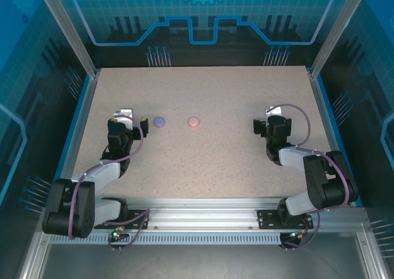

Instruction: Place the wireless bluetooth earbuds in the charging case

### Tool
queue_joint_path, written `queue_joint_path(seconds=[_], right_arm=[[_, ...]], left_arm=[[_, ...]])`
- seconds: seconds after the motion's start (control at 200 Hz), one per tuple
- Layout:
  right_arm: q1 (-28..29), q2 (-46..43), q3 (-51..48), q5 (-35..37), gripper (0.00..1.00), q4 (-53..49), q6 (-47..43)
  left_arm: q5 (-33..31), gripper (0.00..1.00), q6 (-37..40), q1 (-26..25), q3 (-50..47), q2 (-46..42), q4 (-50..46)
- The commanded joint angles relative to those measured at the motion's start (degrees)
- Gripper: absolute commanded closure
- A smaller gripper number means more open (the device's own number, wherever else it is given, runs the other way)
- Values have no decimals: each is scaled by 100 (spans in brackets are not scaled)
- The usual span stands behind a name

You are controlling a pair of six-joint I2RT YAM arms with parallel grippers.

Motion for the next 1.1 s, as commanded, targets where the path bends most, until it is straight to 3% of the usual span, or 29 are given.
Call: queue_joint_path(seconds=[0.0, 0.195, 0.385, 0.495, 0.735, 0.805, 0.96, 1.005, 1.096], right_arm=[[-1, 32, -122, -64, 0, 618, -71], [-13, 17, -160, -127, 0, 678, -81], [-99, 15, -157, -330, 0, 646, -40], [-132, 21, -134, -399, 0, 610, -32], [-378, 78, -241, -1269, 0, 776, -76], [-458, 247, -439, -1595, 0, 1277, -134], [-584, 241, -412, -1929, 0, 1235, -114], [-590, 225, -403, -1936, 0, 1173, -104], [-594, 230, -395, -1937, 0, 1177, -108]], left_arm=[[612, 1, -183, 183, 125, -143, -119], [1262, 1, -68, 363, 229, -164, -465], [1421, 1, -78, 398, 155, -202, -464], [1704, 1, -427, 398, 64, -151, -285], [1792, 1, -547, 389, -198, 772, 972], [1828, 1, -554, 374, -163, 1114, 1274], [1908, 1, -343, 244, -16, 1759, 1587], [1875, 1, -319, 231, 148, 1690, 1141], [1799, 1, -374, 240, 184, 1728, 1148]])
